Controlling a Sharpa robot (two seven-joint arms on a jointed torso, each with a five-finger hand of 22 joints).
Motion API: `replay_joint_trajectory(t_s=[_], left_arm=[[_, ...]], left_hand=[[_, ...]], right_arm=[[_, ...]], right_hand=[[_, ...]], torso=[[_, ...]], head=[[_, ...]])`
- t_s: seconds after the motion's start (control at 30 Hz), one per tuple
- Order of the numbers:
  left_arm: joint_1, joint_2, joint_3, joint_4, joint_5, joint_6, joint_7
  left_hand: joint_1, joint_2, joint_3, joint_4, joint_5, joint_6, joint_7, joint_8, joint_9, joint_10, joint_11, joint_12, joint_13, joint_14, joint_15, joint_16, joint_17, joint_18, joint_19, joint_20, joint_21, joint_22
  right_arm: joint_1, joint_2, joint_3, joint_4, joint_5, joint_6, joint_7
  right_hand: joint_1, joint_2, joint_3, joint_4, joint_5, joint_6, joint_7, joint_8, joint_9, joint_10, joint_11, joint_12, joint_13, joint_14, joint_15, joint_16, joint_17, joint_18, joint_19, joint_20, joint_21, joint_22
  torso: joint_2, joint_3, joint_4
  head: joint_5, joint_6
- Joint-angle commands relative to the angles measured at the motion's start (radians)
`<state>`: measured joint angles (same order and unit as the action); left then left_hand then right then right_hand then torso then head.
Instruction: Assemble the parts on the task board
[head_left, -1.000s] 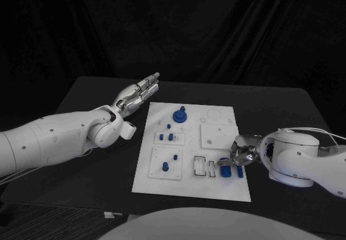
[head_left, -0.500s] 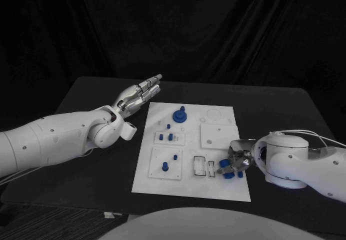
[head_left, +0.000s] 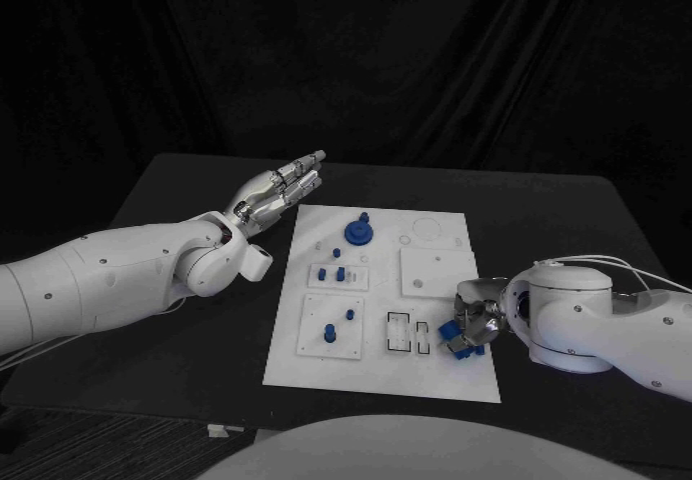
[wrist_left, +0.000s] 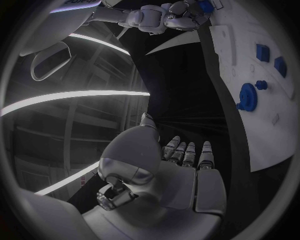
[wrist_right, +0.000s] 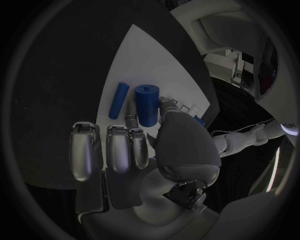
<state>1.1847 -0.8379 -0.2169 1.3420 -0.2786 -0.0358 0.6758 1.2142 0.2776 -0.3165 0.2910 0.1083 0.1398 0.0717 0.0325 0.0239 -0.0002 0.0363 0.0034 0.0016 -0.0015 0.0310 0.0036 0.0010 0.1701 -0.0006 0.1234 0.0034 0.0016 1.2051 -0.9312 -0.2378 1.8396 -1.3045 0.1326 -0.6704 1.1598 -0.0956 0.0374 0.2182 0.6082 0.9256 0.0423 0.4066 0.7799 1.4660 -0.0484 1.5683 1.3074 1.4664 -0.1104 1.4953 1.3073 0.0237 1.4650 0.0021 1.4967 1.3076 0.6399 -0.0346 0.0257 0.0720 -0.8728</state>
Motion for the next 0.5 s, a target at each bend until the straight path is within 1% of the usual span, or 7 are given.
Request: replay_joint_trajectory(t_s=[0.03,0.07,0.1,0.2,0.27,0.37,0.5], left_arm=[[-0.002,0.002,0.001,0.0,-0.002,0.024,0.017],[-0.002,0.002,0.001,0.0,-0.002,0.025,0.017],[-0.002,0.002,0.001,0.0,-0.002,0.027,0.016],[-0.002,0.001,0.001,0.0,-0.002,0.029,0.014],[-0.003,0.001,0.001,0.001,-0.002,0.031,0.013],[-0.003,0.0,0.001,0.001,-0.002,0.032,0.011],[-0.003,0.001,0.001,0.001,-0.002,0.033,0.008]], left_hand=[[0.011,0.003,0.008,-0.001,0.007,0.006,0.007,0.005,0.001,0.0,0.01,-0.003,-0.002,0.002,0.011,-0.004,-0.001,-0.009,0.001,0.011,-0.003,-0.002],[0.011,0.003,0.008,-0.001,0.007,0.006,0.007,0.005,0.001,0.0,0.01,-0.003,-0.002,0.002,0.011,-0.004,-0.001,-0.009,0.001,0.011,-0.003,-0.002],[0.011,0.003,0.009,-0.001,0.008,0.005,0.008,0.005,0.001,0.0,0.012,-0.003,-0.002,0.002,0.012,-0.004,-0.001,-0.008,0.001,0.013,-0.003,-0.002],[0.015,0.005,0.011,-0.001,0.015,0.006,0.011,0.006,0.001,0.0,0.016,-0.003,-0.002,0.002,0.015,-0.004,-0.001,-0.006,0.001,0.018,-0.003,-0.002],[0.016,0.005,0.012,-0.001,0.017,0.005,0.011,0.006,0.001,0.0,0.017,-0.003,-0.002,0.002,0.016,-0.004,-0.001,-0.006,0.001,0.019,-0.003,-0.002],[0.021,0.006,0.015,-0.001,0.028,0.005,0.013,0.006,0.001,0.0,0.019,-0.003,-0.002,0.002,0.019,-0.004,-0.001,-0.003,0.001,0.025,-0.003,-0.002],[0.025,0.006,0.017,-0.001,0.039,0.004,0.014,0.006,0.001,0.0,0.02,-0.003,-0.002,0.002,0.021,-0.004,-0.001,-0.001,0.001,0.03,-0.003,-0.002]], right_arm=[[-0.01,-0.003,-0.01,-0.013,0.04,-0.03,-0.047],[-0.01,-0.003,-0.01,-0.013,0.05,-0.045,-0.044],[-0.01,-0.005,-0.01,-0.012,0.066,-0.064,-0.04],[-0.01,-0.01,-0.01,-0.008,0.127,-0.119,-0.032],[-0.01,-0.017,-0.01,-0.003,0.179,-0.158,-0.029],[-0.009,-0.032,-0.01,0.01,0.275,-0.218,-0.025],[0.005,-0.053,-0.009,0.031,0.414,-0.289,-0.018]], right_hand=[[0.067,0.052,0.136,-0.107,0.106,-0.017,-0.005,-0.017,-0.009,0.105,0.011,0.003,0.263,0.069,0.011,-0.003,0.041,-0.004,0.068,0.009,-0.005,0.237],[0.068,0.051,0.148,-0.112,0.13,-0.019,-0.004,-0.02,-0.011,0.105,0.012,0.003,0.263,0.069,0.012,-0.003,0.04,-0.004,0.068,0.01,-0.005,0.237],[0.073,0.049,0.165,-0.122,0.164,-0.018,-0.003,-0.018,-0.009,0.105,0.012,0.003,0.263,0.069,0.012,-0.001,0.043,-0.004,0.068,0.011,-0.004,0.238],[0.074,0.041,0.214,-0.152,0.26,-0.012,-0.003,0.003,0.01,0.105,0.012,0.003,0.263,0.07,0.012,0.002,0.048,-0.005,0.069,0.012,-0.001,0.238],[0.061,0.04,0.244,-0.168,0.292,-0.016,-0.003,0.024,0.03,0.105,0.011,0.003,0.263,0.07,0.012,0.003,0.045,-0.005,0.07,0.012,0.001,0.239],[0.052,0.041,0.262,-0.177,0.308,-0.016,-0.004,0.035,0.04,0.105,0.01,0.003,0.263,0.07,0.012,0.004,0.046,-0.006,0.072,0.011,0.004,0.24],[0.039,0.042,0.271,-0.179,0.302,-0.018,-0.005,0.039,0.045,0.105,0.009,0.003,0.263,0.07,0.011,0.004,0.045,-0.006,0.073,0.011,0.006,0.241]], torso=[[0.001,0.0001,0.0009],[0.001,0.0002,0.0009],[0.001,0.0001,0.001],[0.001,-0.0001,0.0011],[0.001,0.0,0.0009],[0.0,-0.0002,0.0009],[0.0,-0.0007,0.0019]], head=[[-0.001,0.0],[0.0,0.0],[-0.001,0.0],[0.001,0.0],[0.002,0.0],[0.004,0.0],[0.005,0.0]])
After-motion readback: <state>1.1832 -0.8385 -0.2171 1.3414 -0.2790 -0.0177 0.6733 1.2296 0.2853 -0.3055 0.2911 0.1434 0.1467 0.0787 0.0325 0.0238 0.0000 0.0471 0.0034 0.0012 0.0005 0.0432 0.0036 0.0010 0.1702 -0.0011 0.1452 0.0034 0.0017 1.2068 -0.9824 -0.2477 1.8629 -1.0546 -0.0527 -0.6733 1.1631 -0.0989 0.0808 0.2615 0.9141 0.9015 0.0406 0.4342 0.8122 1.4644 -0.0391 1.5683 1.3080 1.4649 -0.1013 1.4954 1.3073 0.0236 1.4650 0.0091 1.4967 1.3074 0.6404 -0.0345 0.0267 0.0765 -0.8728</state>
